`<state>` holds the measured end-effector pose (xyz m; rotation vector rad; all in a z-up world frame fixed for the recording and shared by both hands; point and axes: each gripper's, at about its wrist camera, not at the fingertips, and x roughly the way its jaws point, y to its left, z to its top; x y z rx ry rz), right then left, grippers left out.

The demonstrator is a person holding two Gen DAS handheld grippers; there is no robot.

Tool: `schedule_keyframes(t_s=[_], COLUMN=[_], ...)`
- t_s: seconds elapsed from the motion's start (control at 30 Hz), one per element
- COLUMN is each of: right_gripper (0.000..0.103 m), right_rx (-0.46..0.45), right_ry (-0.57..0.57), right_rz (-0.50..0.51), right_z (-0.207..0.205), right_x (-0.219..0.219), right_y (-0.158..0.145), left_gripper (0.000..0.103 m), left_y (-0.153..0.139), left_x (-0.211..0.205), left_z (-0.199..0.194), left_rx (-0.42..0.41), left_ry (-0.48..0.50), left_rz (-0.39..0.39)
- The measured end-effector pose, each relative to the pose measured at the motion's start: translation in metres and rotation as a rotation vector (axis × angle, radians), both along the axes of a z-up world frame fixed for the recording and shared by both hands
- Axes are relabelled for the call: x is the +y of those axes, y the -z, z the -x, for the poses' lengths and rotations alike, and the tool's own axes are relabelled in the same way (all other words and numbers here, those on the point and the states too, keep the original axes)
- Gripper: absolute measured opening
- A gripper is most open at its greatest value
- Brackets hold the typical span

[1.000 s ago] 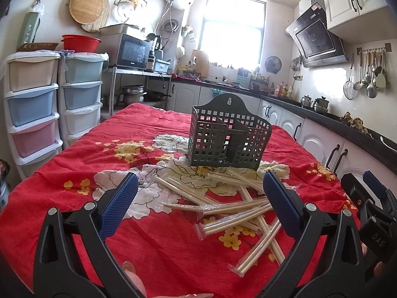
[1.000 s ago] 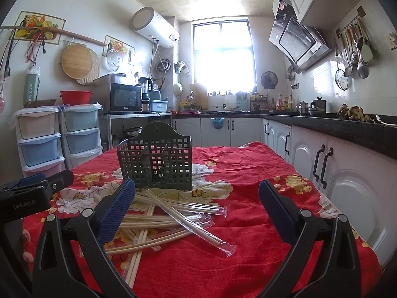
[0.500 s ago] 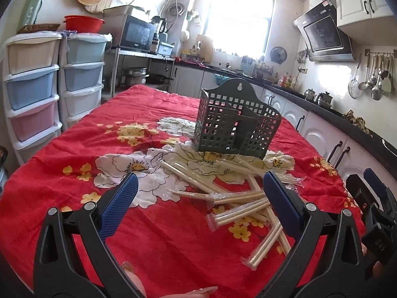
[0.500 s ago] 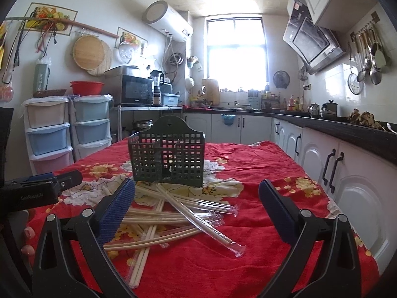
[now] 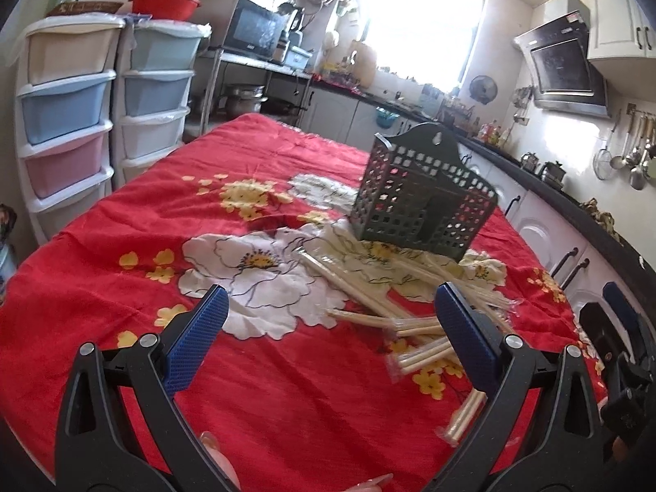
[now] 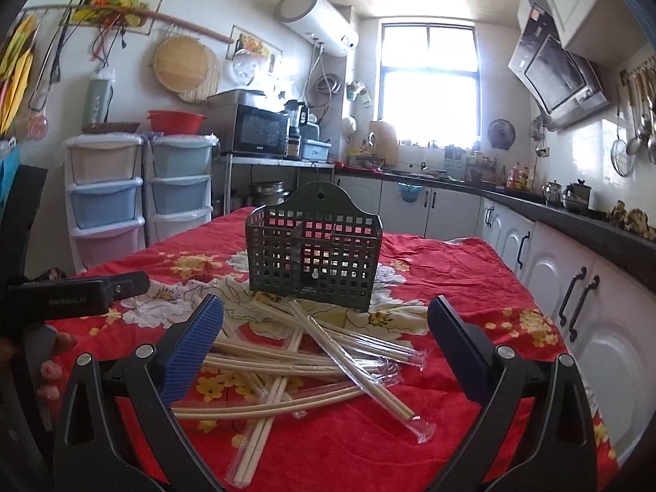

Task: Organize utensils

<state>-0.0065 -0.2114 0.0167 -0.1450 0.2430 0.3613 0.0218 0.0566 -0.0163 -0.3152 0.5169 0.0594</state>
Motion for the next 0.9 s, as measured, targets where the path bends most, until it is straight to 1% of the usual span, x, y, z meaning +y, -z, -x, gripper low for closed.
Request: schedule_keyframes(t_s=[0.13,0.23,0.3,0.37,0.4,0.47,0.53,0.57,0.63,0.77,0.9], right_gripper=[0.097,0.097,0.096,0.089,0.083,0.079,0.071,0.069,0.062,0.055,0.051], right_rx=[0.044,0.089,0.114,0.158,0.176,0.209,0.242,0.255,0.286,0.336,0.394], right_ry=[-0.015,-0.029,-0.037,-0.06,-0.071,-0.085,-0.112,-0.121,-0.141,-0.172,-0.196], right_rz=[0.053,0.111,0.139,0.165,0.173,0.199,0.216,0.225,0.243,0.258,0.219], right_z=[-0.016,-0.031,-0.039,-0.051,-0.055,-0.064,-0.074,-0.077,-0.085,-0.102,-0.121], right_x=[0.008,0.018,0.021,0.026,0.028,0.034,0.038,0.04,0.045,0.051,0.054], right_y=[-0.004,-0.002,0.0,0.002,0.003,0.006,0.009,0.01,0.013,0.018,0.021], left_gripper=[0.093,0.093,0.093,0.092,0.091,0.086,0.077,0.074,0.068,0.063,0.06], left_y=[0.004,0.005,0.005,0.006,0.007,0.01,0.013,0.015,0.02,0.029,0.037], left_x=[0.009,0.016,0.017,0.02,0.021,0.022,0.023,0.022,0.022,0.021,0.021], left_z=[-0.007,-0.013,-0.018,-0.022,-0.025,-0.03,-0.034,-0.036,-0.041,-0.047,-0.053], left_rx=[0.035,0.055,0.072,0.091,0.101,0.134,0.155,0.167,0.198,0.233,0.269], left_ry=[-0.003,0.016,0.023,0.034,0.042,0.049,0.06,0.065,0.082,0.11,0.121], left_rz=[0.03,0.064,0.061,0.08,0.094,0.112,0.121,0.129,0.154,0.189,0.233])
